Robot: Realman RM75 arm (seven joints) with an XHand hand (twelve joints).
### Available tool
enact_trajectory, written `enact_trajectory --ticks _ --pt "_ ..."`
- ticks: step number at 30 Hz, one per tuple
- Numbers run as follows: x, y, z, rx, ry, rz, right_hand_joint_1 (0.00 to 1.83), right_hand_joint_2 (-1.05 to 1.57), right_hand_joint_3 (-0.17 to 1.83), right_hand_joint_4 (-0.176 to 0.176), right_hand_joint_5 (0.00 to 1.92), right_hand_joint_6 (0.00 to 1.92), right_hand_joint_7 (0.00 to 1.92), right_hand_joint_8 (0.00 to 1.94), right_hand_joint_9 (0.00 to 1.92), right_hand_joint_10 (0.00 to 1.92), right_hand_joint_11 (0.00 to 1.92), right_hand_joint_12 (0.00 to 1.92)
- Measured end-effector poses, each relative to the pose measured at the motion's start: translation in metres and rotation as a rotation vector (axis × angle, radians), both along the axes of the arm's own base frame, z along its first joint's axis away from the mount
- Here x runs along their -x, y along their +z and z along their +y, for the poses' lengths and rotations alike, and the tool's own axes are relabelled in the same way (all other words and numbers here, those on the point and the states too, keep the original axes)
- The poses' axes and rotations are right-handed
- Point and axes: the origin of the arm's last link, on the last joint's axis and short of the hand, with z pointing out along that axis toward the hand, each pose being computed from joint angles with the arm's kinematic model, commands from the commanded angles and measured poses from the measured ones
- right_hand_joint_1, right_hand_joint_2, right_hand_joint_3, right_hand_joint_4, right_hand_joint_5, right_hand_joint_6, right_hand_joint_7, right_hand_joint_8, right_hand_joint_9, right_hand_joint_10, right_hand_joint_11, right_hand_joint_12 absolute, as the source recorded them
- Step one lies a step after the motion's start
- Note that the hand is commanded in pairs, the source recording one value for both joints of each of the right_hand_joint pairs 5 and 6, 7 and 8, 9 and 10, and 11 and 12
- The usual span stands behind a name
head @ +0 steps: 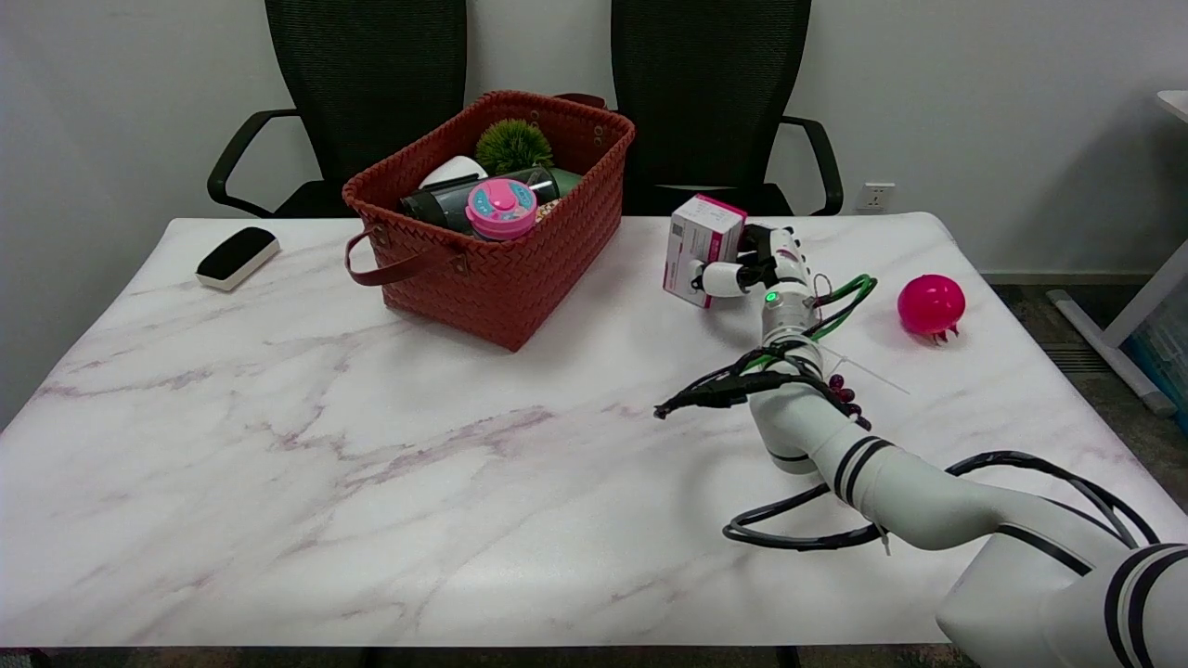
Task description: Pick up the white paper box.
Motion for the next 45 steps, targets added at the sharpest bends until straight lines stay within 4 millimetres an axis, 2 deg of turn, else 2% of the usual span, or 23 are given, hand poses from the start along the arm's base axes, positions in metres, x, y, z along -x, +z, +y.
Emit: enact_trajectory --ticks 4,8,28,37,45 --pt "-0.002 0.0 0.0 -0.003 0.009 0.003 1.19 0.63 0.66 0.0 0.76 0.76 0.8 0.8 0.75 0.75 0.8 0.8" --pt "-0.005 0.0 0.001 -0.005 0.022 0.007 1.19 0.65 0.65 0.0 0.77 0.77 0.86 0.86 0.79 0.79 0.81 0.81" --pt "-0.033 0.005 0.001 -0.018 0.111 0.035 1.2 0.64 0.66 0.0 0.77 0.77 0.88 0.88 0.81 0.81 0.81 0.81" --pt "-0.061 0.013 -0.006 -0.043 0.171 0.059 1.2 0.61 0.69 0.0 0.77 0.77 0.87 0.87 0.78 0.78 0.8 0.8" --pt "-0.097 0.017 -0.022 -0.095 0.228 0.077 1.21 0.59 0.74 0.0 0.77 0.77 0.86 0.86 0.77 0.77 0.8 0.8"
